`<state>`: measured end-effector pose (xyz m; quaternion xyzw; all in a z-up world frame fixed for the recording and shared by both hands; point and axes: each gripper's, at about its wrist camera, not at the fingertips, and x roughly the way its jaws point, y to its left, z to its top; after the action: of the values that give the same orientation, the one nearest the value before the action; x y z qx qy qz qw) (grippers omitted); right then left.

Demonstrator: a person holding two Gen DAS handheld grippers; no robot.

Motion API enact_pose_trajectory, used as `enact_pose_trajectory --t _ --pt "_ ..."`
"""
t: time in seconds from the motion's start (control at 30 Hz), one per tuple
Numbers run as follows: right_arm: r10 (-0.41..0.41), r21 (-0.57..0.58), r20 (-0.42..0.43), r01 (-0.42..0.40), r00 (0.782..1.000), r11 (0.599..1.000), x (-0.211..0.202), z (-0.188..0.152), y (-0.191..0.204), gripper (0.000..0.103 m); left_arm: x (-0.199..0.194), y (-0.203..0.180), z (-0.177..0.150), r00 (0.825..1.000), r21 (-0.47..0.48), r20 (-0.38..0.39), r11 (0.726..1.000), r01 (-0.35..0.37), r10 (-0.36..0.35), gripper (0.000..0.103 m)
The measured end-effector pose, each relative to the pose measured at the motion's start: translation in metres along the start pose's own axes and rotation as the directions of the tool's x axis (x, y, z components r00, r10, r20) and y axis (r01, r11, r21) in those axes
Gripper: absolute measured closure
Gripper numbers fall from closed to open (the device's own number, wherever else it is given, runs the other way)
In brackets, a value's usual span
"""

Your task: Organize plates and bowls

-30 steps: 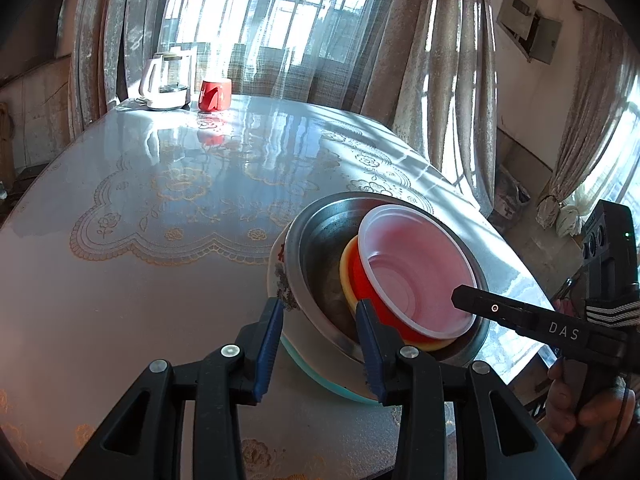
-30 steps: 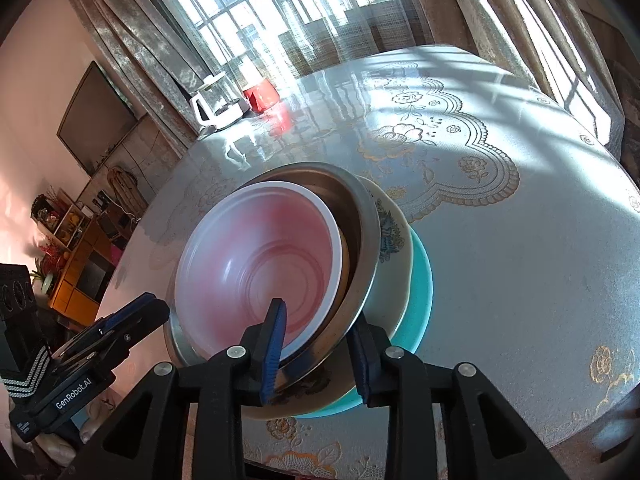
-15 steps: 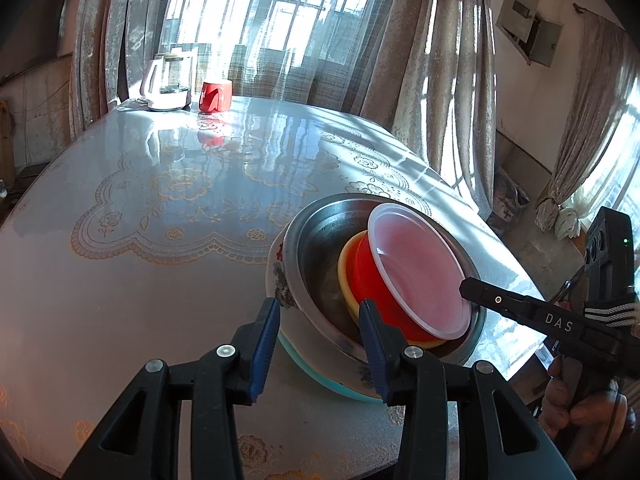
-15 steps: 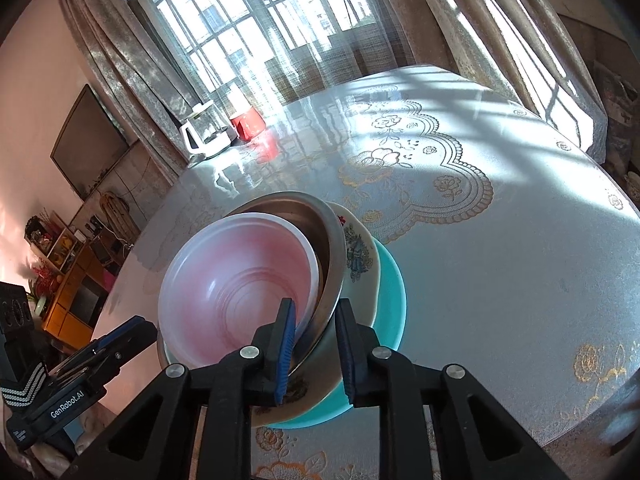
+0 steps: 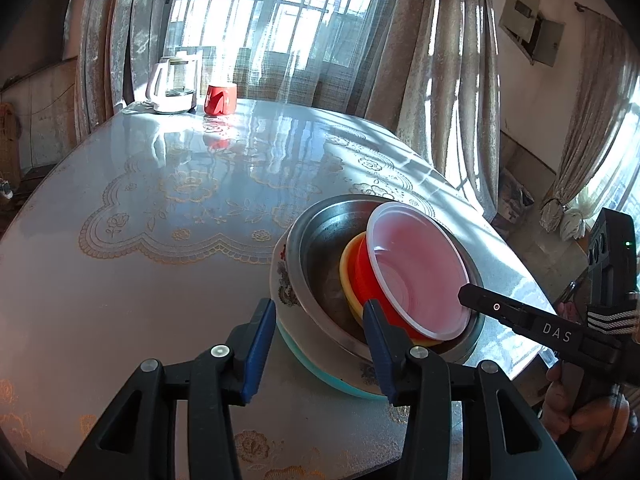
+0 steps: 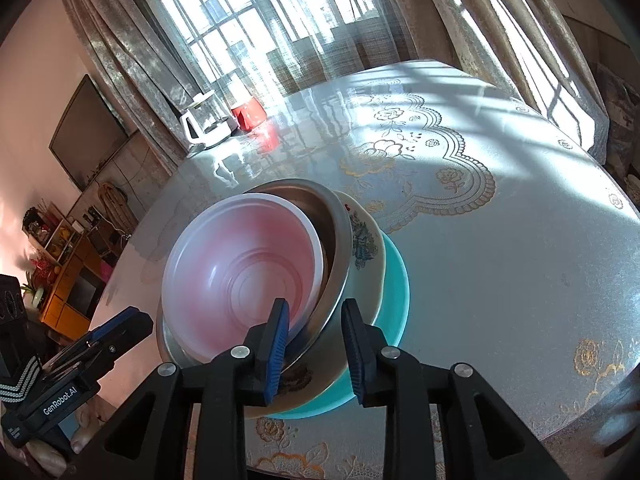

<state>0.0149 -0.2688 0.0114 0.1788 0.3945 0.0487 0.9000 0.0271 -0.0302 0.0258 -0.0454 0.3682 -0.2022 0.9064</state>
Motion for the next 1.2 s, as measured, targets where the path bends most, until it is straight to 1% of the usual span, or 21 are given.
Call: enact_pose_trajectory --t 0.07,0.2,0.27,0.33,0.43,0.5,0.67,0.73,0.9,1.2 --pt "-0.022 -0.019 0.011 0.023 1.000 1.000 -0.002 -0.001 0.003 0.074 -0.003 -0.002 -0.001 1.000 0.009 0.013 1.000 -0.022 0.022 0.053" --pt "-0.102 -0.073 0.067 0.107 0.993 0.992 -0.009 -0.002 0.014 0.069 -0.005 -0.002 -0.001 0.998 0.007 0.022 0.999 -0.052 0.052 0.050" --pt "-0.142 -0.087 0.103 0.151 0.984 0.985 -0.013 -0.003 0.018 0.066 -0.006 -0.004 -0.002 0.997 0.010 0.027 0.997 -0.075 0.075 0.050" --pt "-0.179 -0.103 0.141 0.194 0.974 0.976 -0.017 -0.004 0.023 0.065 -0.007 -0.005 -0.002 0.994 0.018 0.034 0.995 -0.101 0.100 0.047" --pt "-0.199 -0.120 0.168 0.220 0.966 0.968 -0.020 -0.007 0.030 0.063 -0.008 -0.007 -0.003 0.990 0.026 0.046 0.990 -0.136 0.135 0.042" --pt "-0.209 -0.138 0.184 0.236 0.960 0.962 -0.020 -0.010 0.037 0.062 -0.010 -0.009 -0.004 0.986 0.030 0.056 0.987 -0.158 0.156 0.042" --pt "-0.207 -0.175 0.221 0.248 0.953 0.953 -0.022 -0.015 0.052 0.062 -0.012 -0.012 -0.006 0.980 0.038 0.073 0.982 -0.187 0.184 0.041" --pt "-0.198 -0.186 0.216 0.239 0.956 0.953 -0.020 -0.017 0.056 0.061 -0.012 -0.011 -0.006 0.980 0.036 0.076 0.982 -0.186 0.183 0.036" --pt "-0.192 -0.203 0.212 0.235 0.958 0.951 -0.018 -0.023 0.063 0.061 -0.012 -0.010 -0.006 0.978 0.028 0.083 0.980 -0.196 0.193 0.031" --pt "-0.196 -0.208 0.221 0.242 0.955 0.948 -0.020 -0.026 0.066 0.061 -0.013 -0.011 -0.008 0.977 0.027 0.088 0.980 -0.199 0.196 0.025"
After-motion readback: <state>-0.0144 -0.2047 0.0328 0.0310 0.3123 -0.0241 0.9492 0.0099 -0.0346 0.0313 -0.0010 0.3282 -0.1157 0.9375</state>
